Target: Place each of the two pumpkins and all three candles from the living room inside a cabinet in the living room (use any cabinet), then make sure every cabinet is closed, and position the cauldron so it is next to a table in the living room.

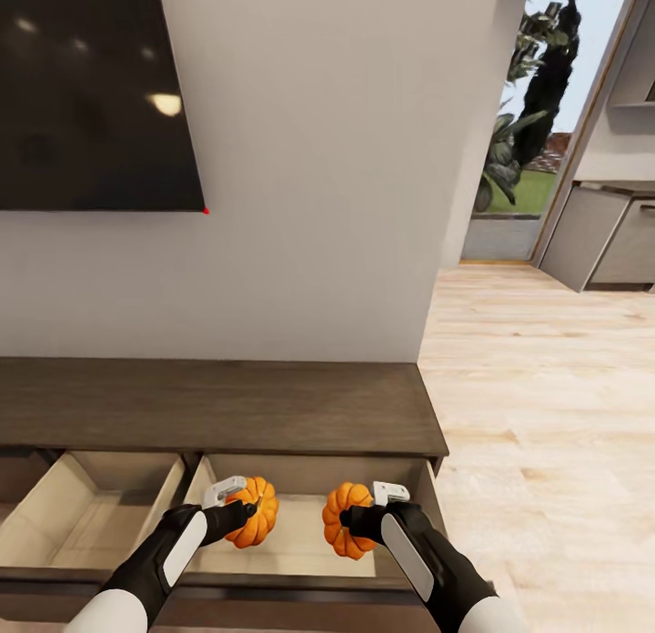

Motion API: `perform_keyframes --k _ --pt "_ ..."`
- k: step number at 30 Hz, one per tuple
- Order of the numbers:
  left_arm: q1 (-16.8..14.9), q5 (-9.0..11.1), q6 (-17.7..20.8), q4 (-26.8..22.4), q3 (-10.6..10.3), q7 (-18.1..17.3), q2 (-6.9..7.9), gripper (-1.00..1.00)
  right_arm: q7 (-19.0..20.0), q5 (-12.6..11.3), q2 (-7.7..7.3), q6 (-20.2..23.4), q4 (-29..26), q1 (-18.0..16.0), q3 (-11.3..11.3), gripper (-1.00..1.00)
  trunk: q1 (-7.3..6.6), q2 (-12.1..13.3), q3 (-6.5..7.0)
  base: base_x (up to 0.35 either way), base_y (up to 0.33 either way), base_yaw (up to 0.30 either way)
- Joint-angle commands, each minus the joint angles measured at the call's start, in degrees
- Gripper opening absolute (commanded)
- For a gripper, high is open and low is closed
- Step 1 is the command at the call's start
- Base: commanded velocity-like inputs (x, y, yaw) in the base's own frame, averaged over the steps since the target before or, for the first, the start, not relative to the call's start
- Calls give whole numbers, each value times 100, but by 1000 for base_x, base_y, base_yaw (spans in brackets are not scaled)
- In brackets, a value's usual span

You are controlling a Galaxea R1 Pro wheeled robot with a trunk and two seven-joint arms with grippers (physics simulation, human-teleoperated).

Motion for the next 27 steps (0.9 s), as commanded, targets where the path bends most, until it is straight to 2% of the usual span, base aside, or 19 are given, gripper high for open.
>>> perform_keyframes --k 1,13,27 --pt "-3 57 17 -9 -36 51 9 -100 -58 -62 -2 6 -9 -5 17 -100 22 -44 -23 0 0 0" --pt "-3 64 12 -22 -25 46 12 -100 -58 -62 -3 5 -9 -5 17 -100 285 -525 -239 0 0 0" --pt "-3 66 12 -38 -17 42 14 -100 -58 -62 -3 5 -9 -5 17 -100 285 -525 -239 23 0 0"
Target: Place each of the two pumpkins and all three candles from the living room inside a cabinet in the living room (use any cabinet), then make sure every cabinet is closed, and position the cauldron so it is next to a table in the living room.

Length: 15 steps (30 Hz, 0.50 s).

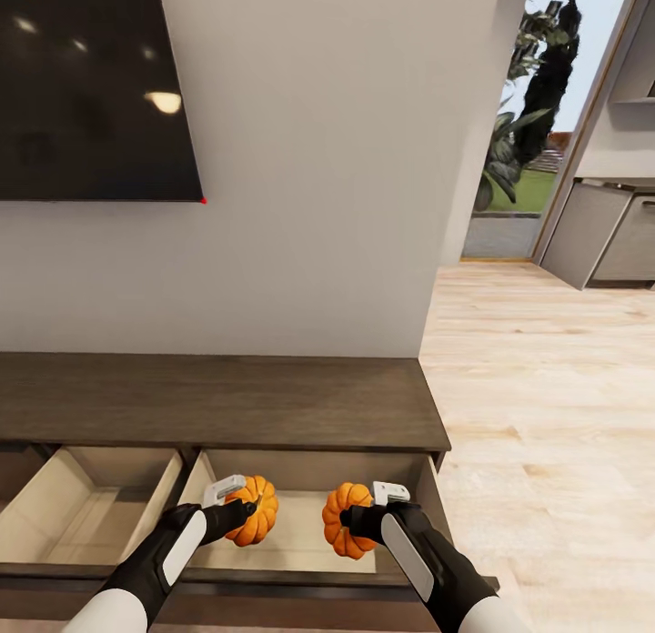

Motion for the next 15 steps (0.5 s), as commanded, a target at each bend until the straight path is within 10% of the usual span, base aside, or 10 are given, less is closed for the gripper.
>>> perform_keyframes --k 1,3,4,15 --pt "-2 52 15 -11 -35 50 8 -100 -58 -59 -3 9 -8 -4 17 -100 -1 -2 -5 12 0 0" --pt "-2 52 17 -11 -36 50 8 -100 -58 -59 -3 9 -8 -4 17 -100 -1 -2 -5 7 0 0" --pt "-2 52 15 -11 -36 50 8 -100 -58 -59 -3 9 -8 -4 17 100 -1 -2 -5 3 0 0" --pt "-2 52 13 -12 -31 50 8 -100 -58 -59 -3 18 -8 -4 17 100 -1 -2 -5 0 0 0"
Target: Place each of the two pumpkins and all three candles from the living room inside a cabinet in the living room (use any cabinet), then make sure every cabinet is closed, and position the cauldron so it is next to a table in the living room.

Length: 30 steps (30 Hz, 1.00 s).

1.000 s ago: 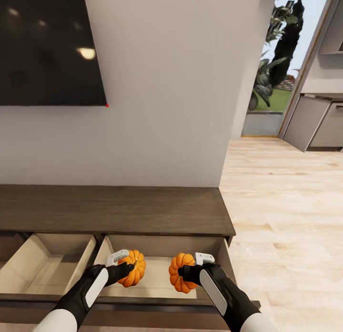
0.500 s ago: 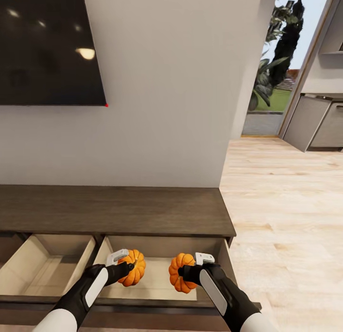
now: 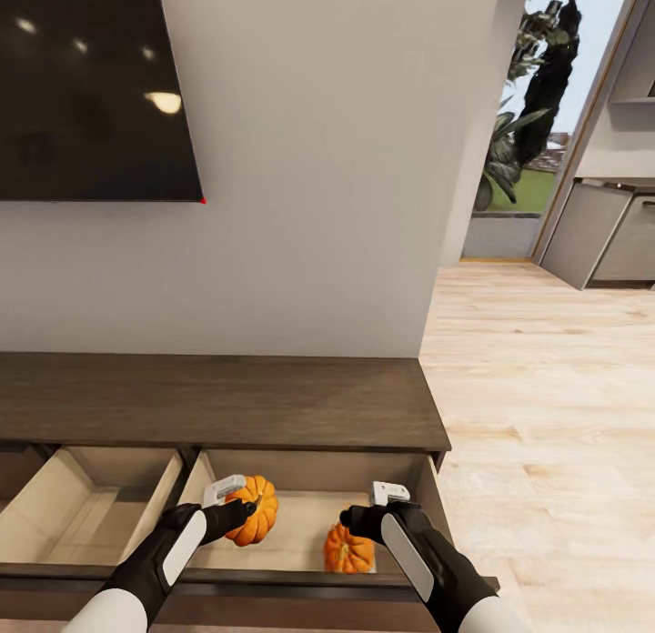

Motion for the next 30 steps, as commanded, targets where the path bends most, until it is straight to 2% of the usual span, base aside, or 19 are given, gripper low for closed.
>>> perform_keyframes --k 1,5,6,16,27,30 --pt "-2 52 17 -10 -33 51 8 -100 -56 -60 -3 9 -8 -4 17 100 -1 -2 -5 0 0 0" --pt "-2 53 17 -10 -31 51 8 -100 -56 -60 -3 9 -6 -4 17 100 -1 -2 -5 0 0 0" --pt "-2 53 17 -10 -31 51 8 100 -56 -60 -3 9 -4 -4 17 100 -1 -2 -5 0 0 0" --pt "-2 60 28 -35 -52 36 6 100 -48 -60 -3 9 -3 -4 17 100 -1 -2 -5 0 0 0" --pt "-2 64 65 -45 -66 58 8 100 -47 -60 -3 9 -1 -4 17 100 -243 439 192 0 0 0" --pt "-2 172 76 -48 -66 55 20 100 -47 -60 -3 9 1 -4 17 100 -308 559 246 0 0 0"
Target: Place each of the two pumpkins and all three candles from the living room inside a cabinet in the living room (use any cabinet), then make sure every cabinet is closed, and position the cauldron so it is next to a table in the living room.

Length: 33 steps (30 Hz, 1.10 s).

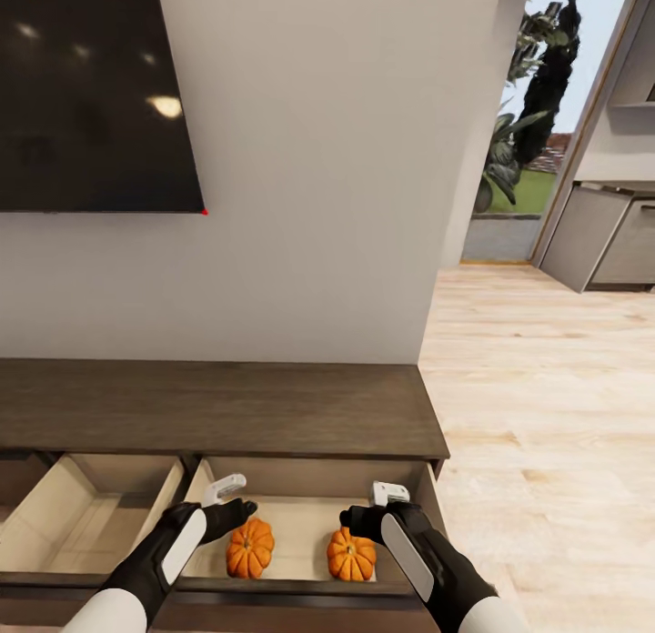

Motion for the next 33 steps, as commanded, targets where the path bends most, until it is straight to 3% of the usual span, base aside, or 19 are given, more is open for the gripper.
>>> perform_keyframes --k 1,4,9,33 --pt "-1 116 17 -11 -33 39 16 100 -56 -60 -3 9 -8 -4 17 100 -23 39 13 0 0 0" --pt "-1 253 19 -14 -33 37 34 100 -56 -60 -3 9 -8 -4 17 100 -89 160 67 -117 20 0" --pt "-1 300 24 -62 -33 36 39 100 -56 -60 -3 9 -8 -4 13 100 -199 360 157 -103 16 0" --pt "-1 308 37 -94 -33 36 57 100 -47 -60 -3 9 -16 -4 11 100 -726 1323 588 -79 24 0"
